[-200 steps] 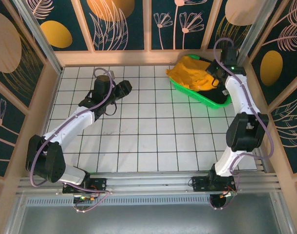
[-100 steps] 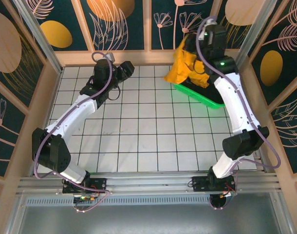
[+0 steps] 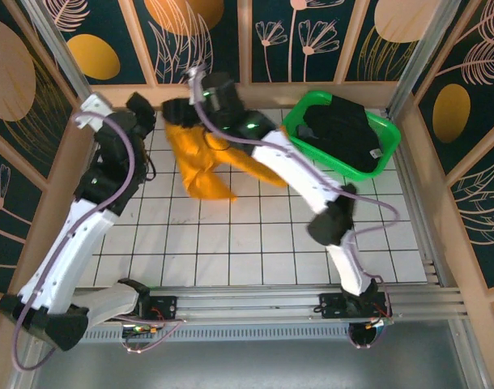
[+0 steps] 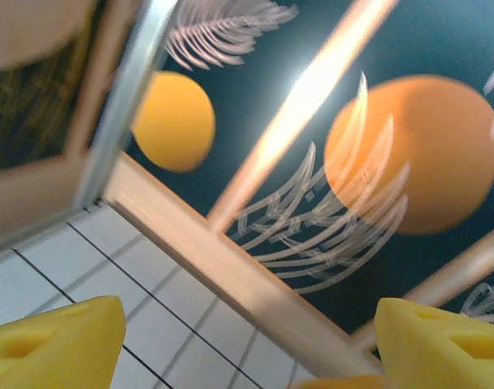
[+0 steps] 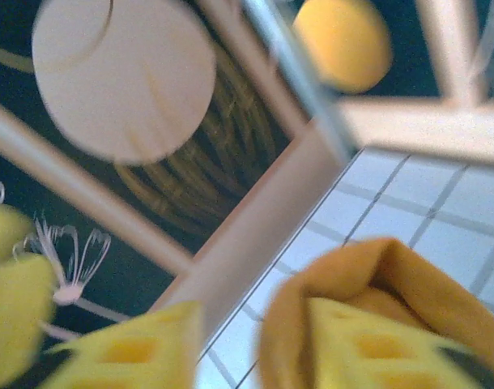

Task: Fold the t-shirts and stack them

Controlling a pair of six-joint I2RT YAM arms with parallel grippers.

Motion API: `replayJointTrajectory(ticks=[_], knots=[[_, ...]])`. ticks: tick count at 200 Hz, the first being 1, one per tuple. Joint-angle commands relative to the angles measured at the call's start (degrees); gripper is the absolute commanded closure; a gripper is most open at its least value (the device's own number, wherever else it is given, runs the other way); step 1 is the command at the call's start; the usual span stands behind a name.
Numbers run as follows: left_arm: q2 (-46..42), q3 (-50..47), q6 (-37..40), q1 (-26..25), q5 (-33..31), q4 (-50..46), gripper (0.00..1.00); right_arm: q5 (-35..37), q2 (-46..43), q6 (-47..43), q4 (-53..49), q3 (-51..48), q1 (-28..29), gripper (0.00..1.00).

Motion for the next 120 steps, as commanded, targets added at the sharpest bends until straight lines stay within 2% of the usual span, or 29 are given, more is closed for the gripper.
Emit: replayJointTrajectory(ticks=[1, 9, 20, 47, 78, 104, 120], knots=[[-0.9, -3.4, 2.0, -0.1, -5.2, -6.5, 0.19, -13.4, 7.5, 0.8, -11.6, 9.6, 0.5, 0.40], [-1.3, -4.8, 1.2, -0.1, -3.1, -7.4, 0.18, -12.4, 6.5, 0.1, -12.0, 8.0, 0.3, 0.37], [-1.5, -6.9, 1.0, -0.1, 1.1, -7.9, 0.19, -10.6, 2.4, -0.5, -9.1, 1.0, -0.5, 0.36], [1.6, -10.7, -0.9, -0.1, 11.8, -11.8, 0.21, -3.6, -11.3, 2.3, 0.8, -27.1, -5.7, 0.39], [8.0, -13.4, -6.2, -0.1, 22.2, -15.9, 0.24, 5.2, -22.1, 5.1, 1.3, -49.7, -12.3, 0.42], [13.6, -14.4, -10.6, 1.0, 25.4, -17.4, 0.24, 6.6, -27.0, 5.0, 0.9, -62.5, -14.9, 0.41], [16.2, -16.4, -12.6, 4.3, 31.3, -15.4, 0.22, 7.1, -27.7, 4.5, 0.9, -67.1, -14.9, 0.40]])
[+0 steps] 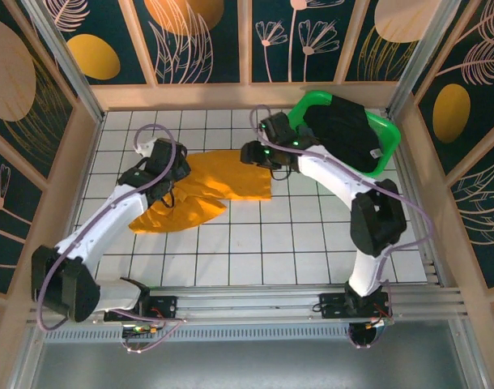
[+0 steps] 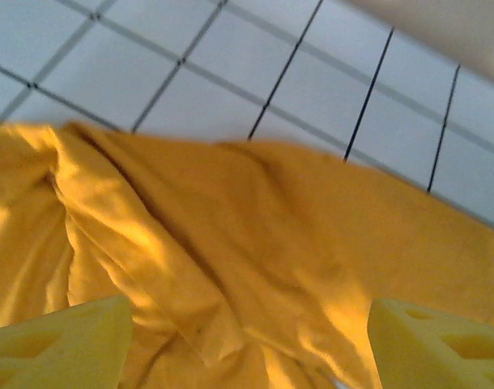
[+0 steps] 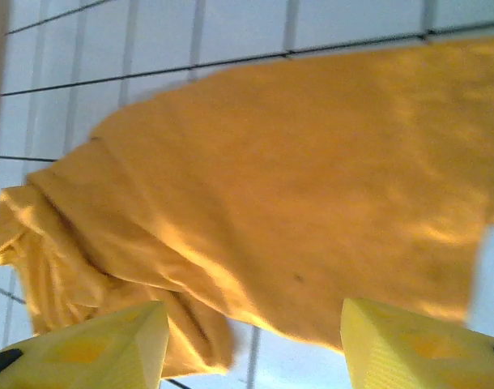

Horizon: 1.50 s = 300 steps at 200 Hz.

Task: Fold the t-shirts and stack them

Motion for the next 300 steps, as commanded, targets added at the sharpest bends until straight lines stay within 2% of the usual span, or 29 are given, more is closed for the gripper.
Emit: replayJointTrajectory(ticks=[1, 23, 73, 107, 140, 156, 163, 178, 191, 215, 269, 300], knots=[[2.7, -2.4, -5.5, 3.9, 9.3, -0.7, 0.22, 2.2, -0.8, 0.6, 0.9, -6.6, 2.0, 0.40], [6.3, -4.6, -7.8, 6.9, 14.5, 2.3, 0.22, 1.6, 0.3, 1.1, 1.7, -9.8, 1.8, 0.39], [15.5, -4.4, -8.4, 8.6, 15.8, 6.8, 0.23, 1.3, 3.8, 3.0, 2.6, -11.7, 1.5, 0.38], [18.8, -5.0, -8.9, 8.7, 15.3, 8.1, 0.44, -0.2, 7.4, 3.3, 1.4, -10.4, 0.2, 0.37], [17.6, -5.5, -7.4, 8.7, 12.5, 8.1, 0.56, 2.2, 8.7, 3.6, -0.8, -9.4, 0.1, 0.38], [18.0, -7.2, -6.7, 8.7, 12.0, 8.1, 0.71, 2.8, 9.9, 2.9, -1.1, -8.5, 0.1, 0.38], [18.1, -7.2, -6.5, 8.8, 11.7, 8.1, 0.80, 2.9, 10.7, 2.4, -1.1, -7.8, -0.1, 0.44], [18.0, -7.3, -6.2, 8.8, 11.2, 8.4, 0.99, 4.0, 12.4, 0.7, -0.6, -5.6, -0.6, 0.72], [17.6, -7.1, -5.5, 8.8, 11.4, 9.3, 1.00, 5.8, 14.4, -1.2, -0.7, -2.4, -1.4, 1.00], [17.4, -6.2, -3.5, 8.8, 13.7, 11.9, 1.00, 9.2, 18.9, -4.6, -3.1, 6.7, -2.1, 1.00], [20.8, 3.0, -1.7, 8.8, 19.6, 16.6, 1.00, 14.6, 28.5, -6.7, -9.6, 25.9, -11.3, 1.00], [23.5, 5.7, -1.8, 8.8, 24.3, 18.7, 1.00, 15.6, 31.3, -6.4, -11.8, 30.0, -16.5, 1.00]])
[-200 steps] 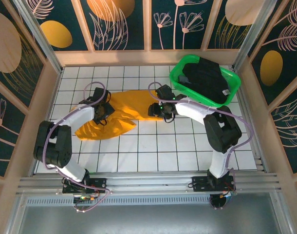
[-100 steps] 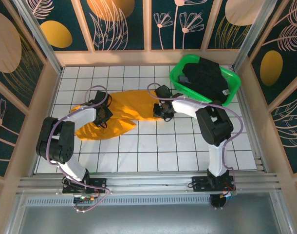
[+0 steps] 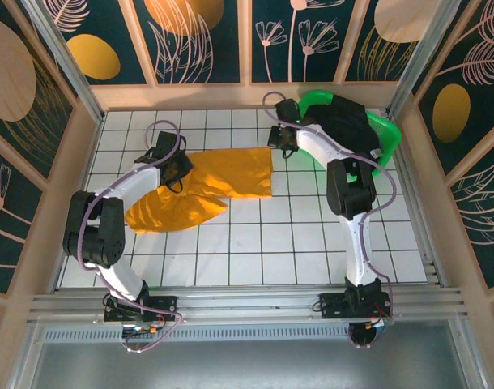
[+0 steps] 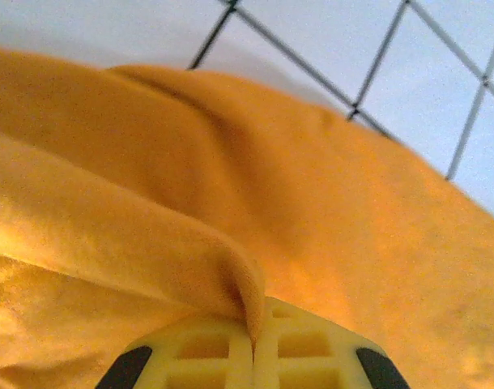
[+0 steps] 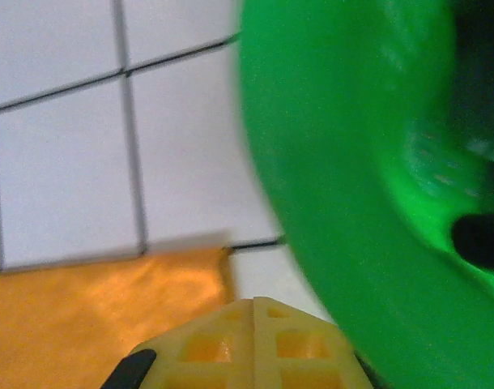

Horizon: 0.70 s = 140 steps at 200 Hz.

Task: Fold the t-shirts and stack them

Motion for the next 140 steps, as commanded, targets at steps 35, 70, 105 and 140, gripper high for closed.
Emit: replayJointTrajectory(ticks=[35, 70, 105, 140], knots=[[0.2, 3.4, 0.7, 0.3, 3.1, -1.5, 1.00, 4.1, 0.0, -3.2, -4.8, 1.6, -5.5, 1.00], [-4.3, 1.9, 1.8, 0.3, -2.4, -7.5, 1.00, 0.8, -4.4, -5.4, -4.3, -0.4, -1.5, 0.88], [-9.3, -0.2, 2.7, 0.3, -9.0, -11.0, 1.00, -0.7, -8.8, -5.1, -4.9, -8.5, 6.6, 0.49], [-13.5, -0.4, 3.7, 0.4, -14.5, -13.1, 1.00, 0.1, -14.1, -3.2, -2.8, -21.8, 14.0, 0.40]])
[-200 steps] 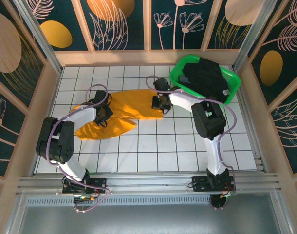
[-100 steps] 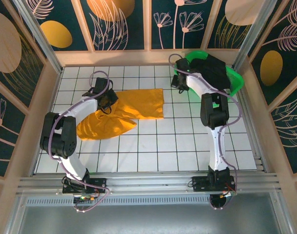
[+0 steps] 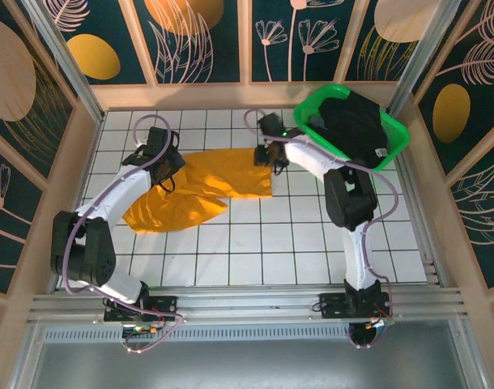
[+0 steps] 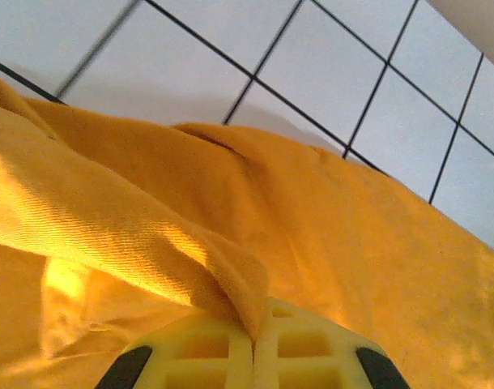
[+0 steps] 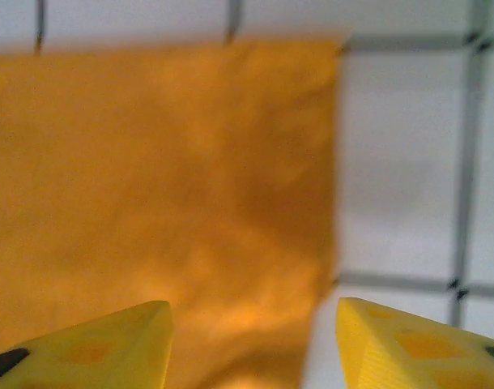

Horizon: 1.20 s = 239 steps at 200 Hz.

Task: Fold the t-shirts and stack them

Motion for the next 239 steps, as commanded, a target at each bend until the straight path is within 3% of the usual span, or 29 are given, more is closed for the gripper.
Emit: replayJointTrajectory(ticks=[1, 33, 118, 163, 189, 218, 239], knots=[[-3.2, -0.9, 2.0, 0.4, -6.2, -3.5, 1.00, -0.4, -4.3, 0.9, -0.1, -7.7, 3.3, 0.39], [-5.3, -1.2, 2.0, 0.5, -8.3, -4.3, 1.00, 1.5, -5.3, 1.5, 0.1, -13.3, 7.1, 0.37], [-7.1, -2.5, 1.4, 0.5, -7.9, -4.4, 1.00, 8.6, -9.5, 2.3, 0.5, -16.8, 7.0, 0.31], [-7.9, -3.4, 0.9, 0.5, -7.6, -4.0, 1.00, 4.5, -5.6, 1.5, 2.4, -17.1, 7.0, 0.34], [-7.7, -3.0, 1.0, 0.5, -7.6, -4.2, 1.00, 0.0, -1.3, 3.2, 4.0, -13.7, 6.2, 0.54], [-7.4, -0.7, 1.2, 0.6, -8.3, -4.2, 1.00, -0.7, -0.2, 4.3, 3.4, -7.0, 4.4, 1.00], [-6.3, 4.0, 1.1, 1.1, -8.5, -4.1, 1.00, 0.8, -4.0, 3.7, 3.9, -2.1, 2.3, 1.00]])
